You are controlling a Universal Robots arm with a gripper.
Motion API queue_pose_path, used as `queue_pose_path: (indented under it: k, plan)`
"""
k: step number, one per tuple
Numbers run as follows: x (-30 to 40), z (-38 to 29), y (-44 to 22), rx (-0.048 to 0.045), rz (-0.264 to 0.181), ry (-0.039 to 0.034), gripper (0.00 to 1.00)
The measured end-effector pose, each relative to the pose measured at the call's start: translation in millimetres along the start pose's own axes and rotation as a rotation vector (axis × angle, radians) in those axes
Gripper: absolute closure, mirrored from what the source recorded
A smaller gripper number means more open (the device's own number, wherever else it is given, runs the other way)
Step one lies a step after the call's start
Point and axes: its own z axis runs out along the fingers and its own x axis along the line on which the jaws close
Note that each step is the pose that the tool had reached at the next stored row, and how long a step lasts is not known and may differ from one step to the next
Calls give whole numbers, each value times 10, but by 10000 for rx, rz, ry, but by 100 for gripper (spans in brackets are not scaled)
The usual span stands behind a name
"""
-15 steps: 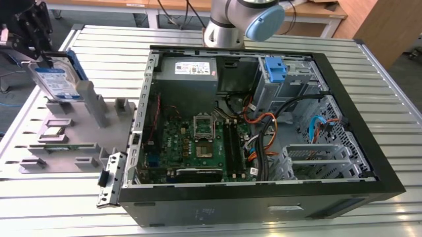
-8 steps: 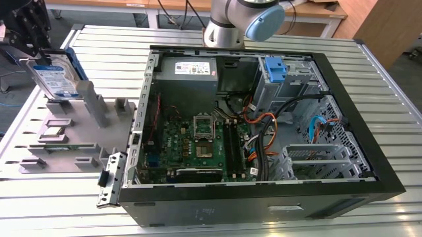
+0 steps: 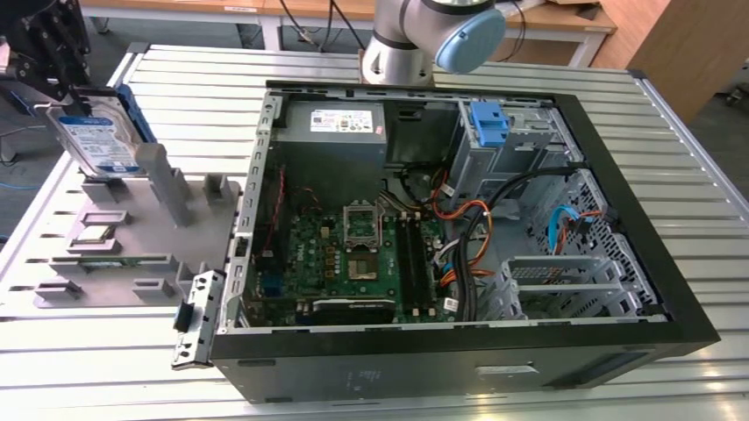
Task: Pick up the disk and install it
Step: 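Pick up the disk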
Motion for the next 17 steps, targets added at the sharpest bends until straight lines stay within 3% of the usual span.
queue_pose_path:
  k: [6,9,17]
  plan:
    - [0,-3,0,0,0,0,65]
    - [-3,-35,2,-1,0,1,65]
    - [-21,-236,11,0,1,0,65]
